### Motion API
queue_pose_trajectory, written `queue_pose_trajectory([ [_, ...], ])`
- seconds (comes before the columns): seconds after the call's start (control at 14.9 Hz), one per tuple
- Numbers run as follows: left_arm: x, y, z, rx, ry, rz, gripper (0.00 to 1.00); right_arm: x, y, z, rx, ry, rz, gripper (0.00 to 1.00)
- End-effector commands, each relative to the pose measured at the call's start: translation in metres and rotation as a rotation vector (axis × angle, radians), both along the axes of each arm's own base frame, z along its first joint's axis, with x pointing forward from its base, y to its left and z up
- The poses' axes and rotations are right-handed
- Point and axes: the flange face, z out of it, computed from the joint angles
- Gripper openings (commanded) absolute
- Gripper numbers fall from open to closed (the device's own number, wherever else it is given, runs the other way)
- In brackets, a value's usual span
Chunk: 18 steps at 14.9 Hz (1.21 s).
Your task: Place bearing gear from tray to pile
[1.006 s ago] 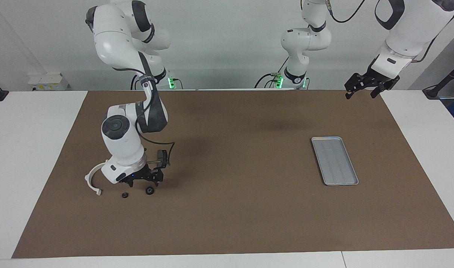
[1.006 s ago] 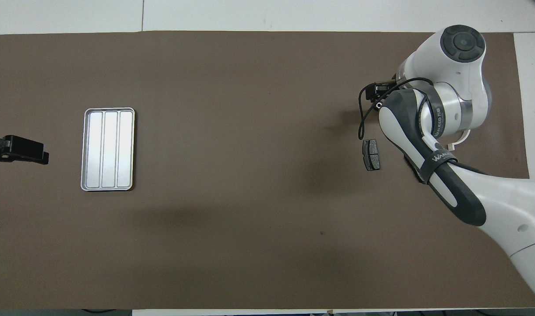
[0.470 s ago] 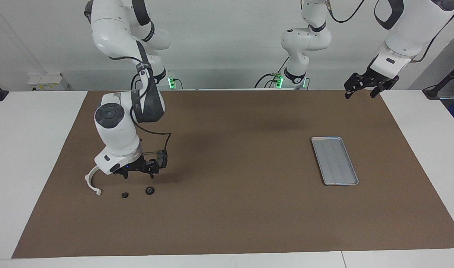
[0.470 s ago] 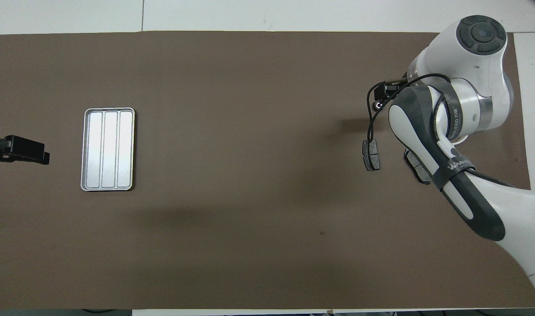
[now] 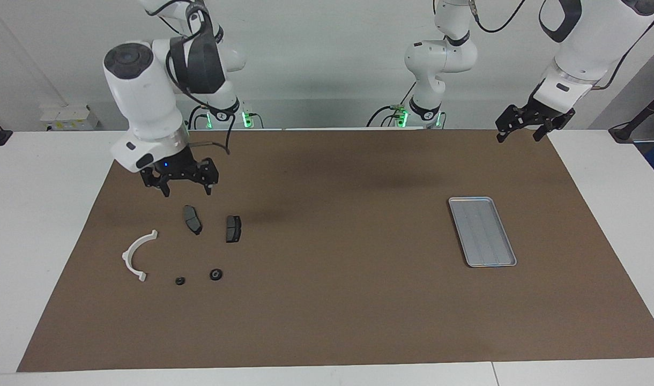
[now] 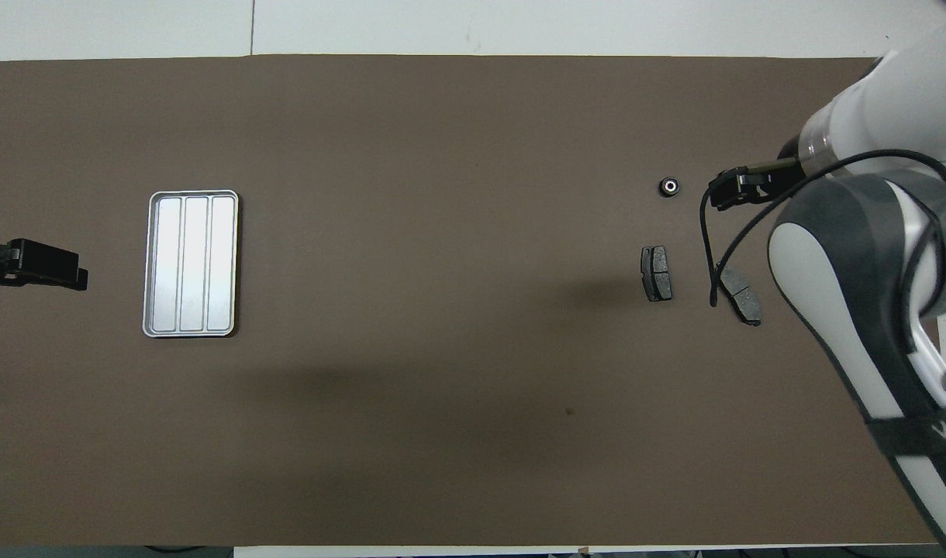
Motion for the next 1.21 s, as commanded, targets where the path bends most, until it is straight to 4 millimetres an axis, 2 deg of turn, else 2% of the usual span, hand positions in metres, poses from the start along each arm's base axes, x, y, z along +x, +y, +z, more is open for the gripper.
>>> queue_pose_trajectory([
  [0.0,-0.010,-0.002,0.001,0.011,-0.008,-0.016,1.00,-0.042,0.002,0.030,0.003,0.019,0.029,1.00],
  [0.2,-0.009,-0.002,0.000,0.011,-0.008,-0.018,1.00,-0.068,0.008,0.052,-0.007,0.076,0.035,1.00],
  [0.34,-0.009,-0.003,0.000,0.011,-0.010,-0.019,1.00,-0.078,0.006,0.059,-0.006,0.099,0.024,1.00],
  [0.54,-0.009,-0.005,0.000,0.012,-0.011,-0.022,1.00,-0.076,-0.005,0.064,0.048,0.108,-0.008,1.00],
  [1.14,-0.008,-0.007,0.002,0.012,-0.017,-0.027,1.00,-0.073,-0.005,0.077,0.065,0.073,-0.025,1.00],
])
